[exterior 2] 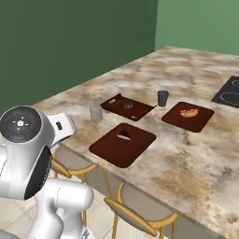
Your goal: Take the cakes from the fridge and place them on the empty tray on the dining counter.
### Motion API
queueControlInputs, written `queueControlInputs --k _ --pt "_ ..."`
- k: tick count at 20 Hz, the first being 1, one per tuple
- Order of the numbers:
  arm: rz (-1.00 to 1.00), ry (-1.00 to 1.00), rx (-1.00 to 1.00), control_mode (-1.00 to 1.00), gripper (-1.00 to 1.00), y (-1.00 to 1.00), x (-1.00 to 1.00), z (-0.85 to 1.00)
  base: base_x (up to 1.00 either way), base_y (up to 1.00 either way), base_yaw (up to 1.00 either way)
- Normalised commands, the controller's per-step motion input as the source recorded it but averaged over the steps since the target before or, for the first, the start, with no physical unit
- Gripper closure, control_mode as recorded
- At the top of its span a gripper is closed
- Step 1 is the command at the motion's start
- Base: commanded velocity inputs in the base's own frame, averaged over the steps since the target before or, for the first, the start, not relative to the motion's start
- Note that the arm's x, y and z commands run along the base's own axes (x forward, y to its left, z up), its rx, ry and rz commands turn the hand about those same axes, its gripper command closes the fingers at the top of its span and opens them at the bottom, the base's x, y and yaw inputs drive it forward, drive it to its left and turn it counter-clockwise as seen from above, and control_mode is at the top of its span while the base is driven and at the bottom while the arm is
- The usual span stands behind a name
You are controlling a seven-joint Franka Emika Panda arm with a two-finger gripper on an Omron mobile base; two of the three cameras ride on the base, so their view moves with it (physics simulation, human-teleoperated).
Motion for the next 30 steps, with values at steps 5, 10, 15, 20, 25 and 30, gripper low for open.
queueControlInputs --k 5,10,15,20,25,30 --pt "0.0 0.0 0.0 1.0 1.0 0.0 0.0 0.0 0.83 0.0 -0.59" --pt "0.0 0.0 0.0 1.0 1.0 0.0 0.0 0.0 0.82 0.0 -0.54" --pt "0.0 0.0 0.0 1.0 1.0 0.0 0.0 0.0 1.0 0.09 -0.41" --pt "0.0 0.0 0.0 1.0 1.0 0.0 0.0 0.0 1.0 0.21 -0.18" --pt "0.0 0.0 0.0 1.0 1.0 0.0 0.0 0.0 1.0 0.09 -0.01" --pt "0.0 0.0 0.0 1.0 1.0 0.0 0.0 0.0 0.81 0.01 0.0"
